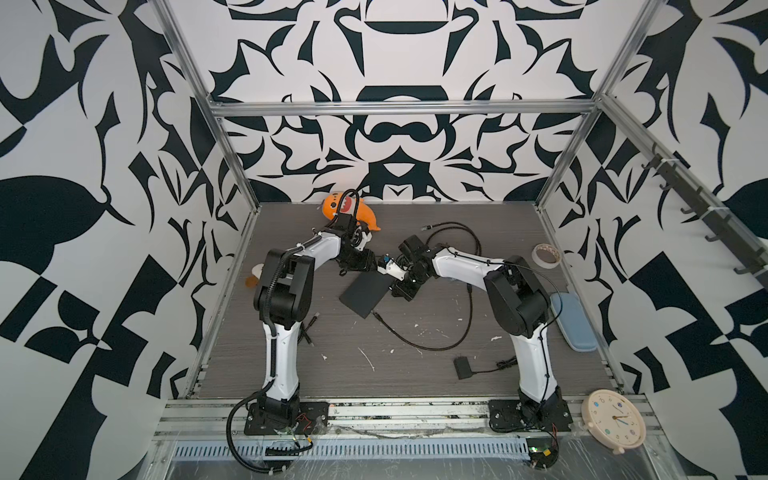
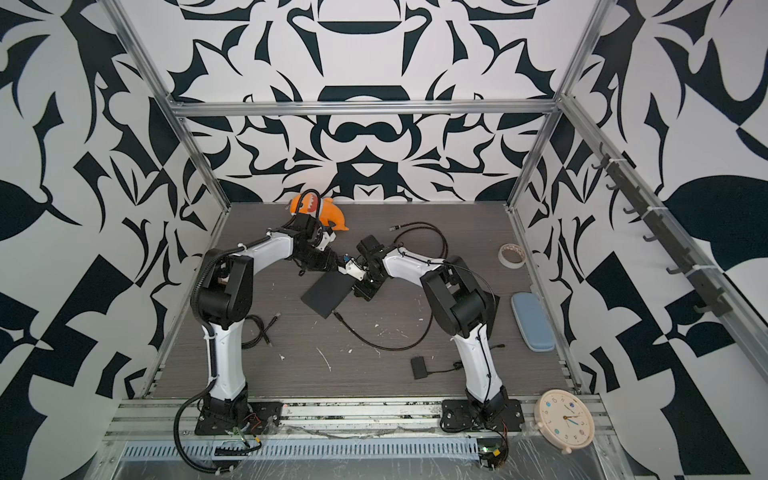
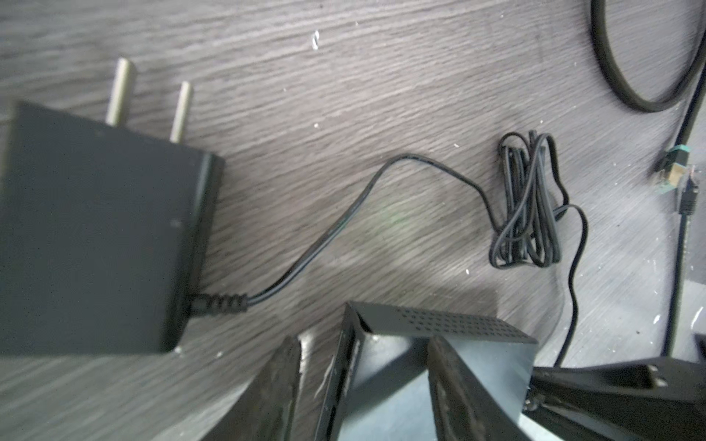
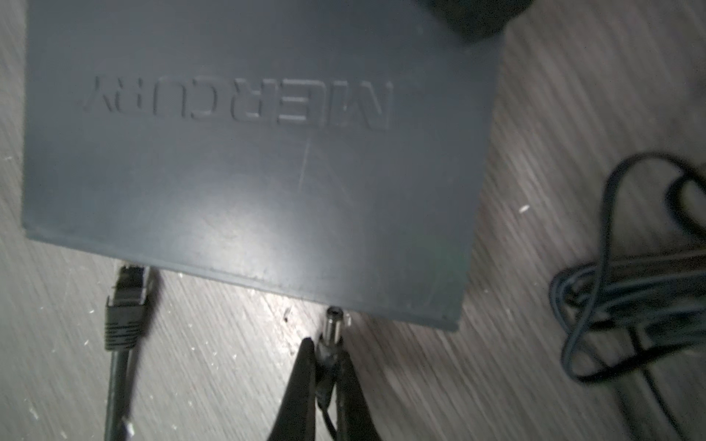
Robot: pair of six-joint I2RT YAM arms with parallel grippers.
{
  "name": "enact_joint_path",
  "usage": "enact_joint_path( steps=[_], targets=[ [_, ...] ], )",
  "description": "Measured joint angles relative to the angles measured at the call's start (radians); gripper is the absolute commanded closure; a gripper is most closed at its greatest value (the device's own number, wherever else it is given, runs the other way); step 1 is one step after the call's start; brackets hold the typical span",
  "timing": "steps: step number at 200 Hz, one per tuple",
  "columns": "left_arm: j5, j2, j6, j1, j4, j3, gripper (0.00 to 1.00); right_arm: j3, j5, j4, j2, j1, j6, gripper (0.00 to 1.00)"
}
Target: Insert the plug into the switch port
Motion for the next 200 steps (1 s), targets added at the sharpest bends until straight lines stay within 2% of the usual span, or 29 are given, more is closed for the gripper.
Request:
enact_joint_path(
  steps=[124,200],
  targets=[
    [0.030,-0.013,-0.042,0.008,0.055,-0.041,0.44,0.072,-0.007,-0.055,0.040,0.000,0.035,0.88],
    [0.001,-0.054,-0.080,0.008,0.094,-0.100,0.45,0.025,-0.031,-0.003,0.019,-0.016,0.075,0.92]
  ],
)
